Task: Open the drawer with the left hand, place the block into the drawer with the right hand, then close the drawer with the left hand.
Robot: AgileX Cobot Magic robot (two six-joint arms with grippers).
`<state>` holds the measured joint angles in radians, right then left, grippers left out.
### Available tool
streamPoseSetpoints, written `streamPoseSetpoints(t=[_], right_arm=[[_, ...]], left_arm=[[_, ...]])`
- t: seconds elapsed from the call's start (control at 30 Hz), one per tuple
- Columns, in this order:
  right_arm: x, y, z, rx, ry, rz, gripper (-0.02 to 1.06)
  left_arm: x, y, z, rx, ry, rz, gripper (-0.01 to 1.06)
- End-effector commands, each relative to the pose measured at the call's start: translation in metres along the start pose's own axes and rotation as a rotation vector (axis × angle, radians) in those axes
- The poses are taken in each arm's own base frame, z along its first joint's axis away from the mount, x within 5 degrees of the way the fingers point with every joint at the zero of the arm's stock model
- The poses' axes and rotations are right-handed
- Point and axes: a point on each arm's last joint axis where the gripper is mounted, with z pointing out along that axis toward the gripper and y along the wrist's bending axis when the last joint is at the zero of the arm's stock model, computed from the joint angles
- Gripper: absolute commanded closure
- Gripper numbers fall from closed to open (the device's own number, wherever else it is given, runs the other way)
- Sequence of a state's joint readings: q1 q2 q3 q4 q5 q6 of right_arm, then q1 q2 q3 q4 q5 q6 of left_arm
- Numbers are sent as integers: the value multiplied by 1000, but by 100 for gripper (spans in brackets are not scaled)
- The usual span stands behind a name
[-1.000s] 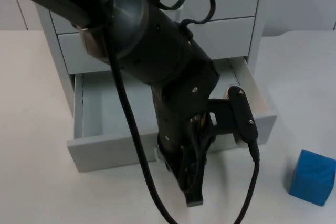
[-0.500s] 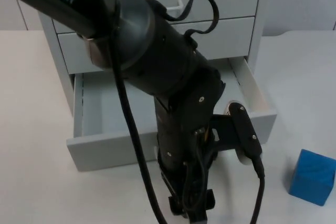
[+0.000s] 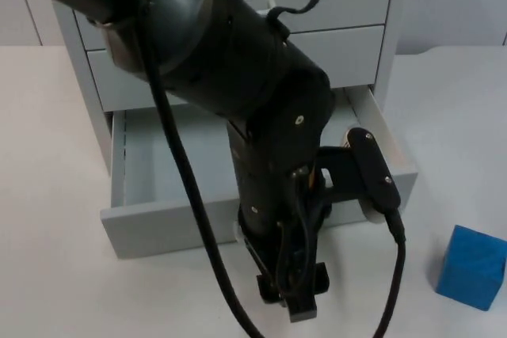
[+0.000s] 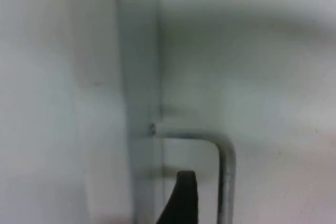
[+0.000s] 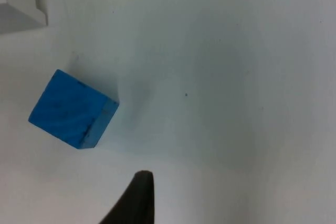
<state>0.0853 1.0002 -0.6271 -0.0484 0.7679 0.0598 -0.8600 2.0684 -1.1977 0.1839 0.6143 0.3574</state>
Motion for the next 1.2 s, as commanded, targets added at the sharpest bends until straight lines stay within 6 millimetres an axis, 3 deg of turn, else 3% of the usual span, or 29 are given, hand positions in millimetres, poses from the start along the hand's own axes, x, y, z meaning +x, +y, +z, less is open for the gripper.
streamPoseSetpoints(t=[0.0,0.2,0.77,1.17], right_arm=[[-1,-1,-1,2,1,10,-1],[-1,-1,-1,2,1,10,-1],[0,-1,-1,2,9,10,-1],[0,-1,-1,0,11,13,-1]], left_arm=[[0,1,-15,-18,-20,11,29],[0,4,-35,-36,-46,0,29],[10,5,-105,52,-153,-272,29],[42,32,-147,73,-217,-452,29]])
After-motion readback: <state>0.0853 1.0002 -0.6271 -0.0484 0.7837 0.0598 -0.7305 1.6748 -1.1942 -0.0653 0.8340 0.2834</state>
